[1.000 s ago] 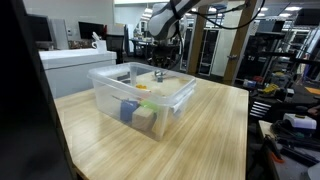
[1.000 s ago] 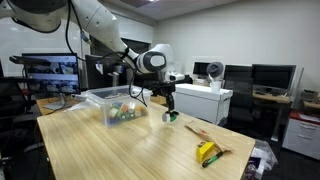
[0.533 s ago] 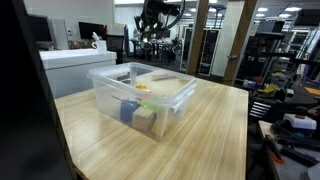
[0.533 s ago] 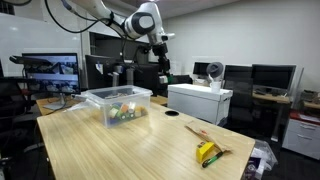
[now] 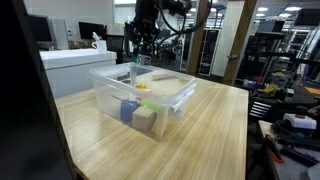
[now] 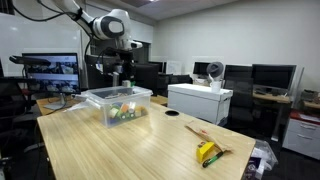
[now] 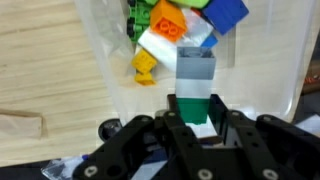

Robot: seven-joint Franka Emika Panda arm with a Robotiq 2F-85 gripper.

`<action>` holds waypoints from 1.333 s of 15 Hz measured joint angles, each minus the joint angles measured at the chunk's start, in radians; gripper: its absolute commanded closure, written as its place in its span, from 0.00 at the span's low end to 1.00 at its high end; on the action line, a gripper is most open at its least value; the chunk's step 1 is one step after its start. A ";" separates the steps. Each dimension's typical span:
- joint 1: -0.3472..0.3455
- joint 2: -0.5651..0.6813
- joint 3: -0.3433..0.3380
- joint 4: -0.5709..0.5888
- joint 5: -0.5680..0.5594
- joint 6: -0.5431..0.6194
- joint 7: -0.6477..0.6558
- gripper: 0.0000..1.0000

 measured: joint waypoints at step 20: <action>-0.433 0.286 -0.206 0.286 0.095 -0.013 -0.676 0.00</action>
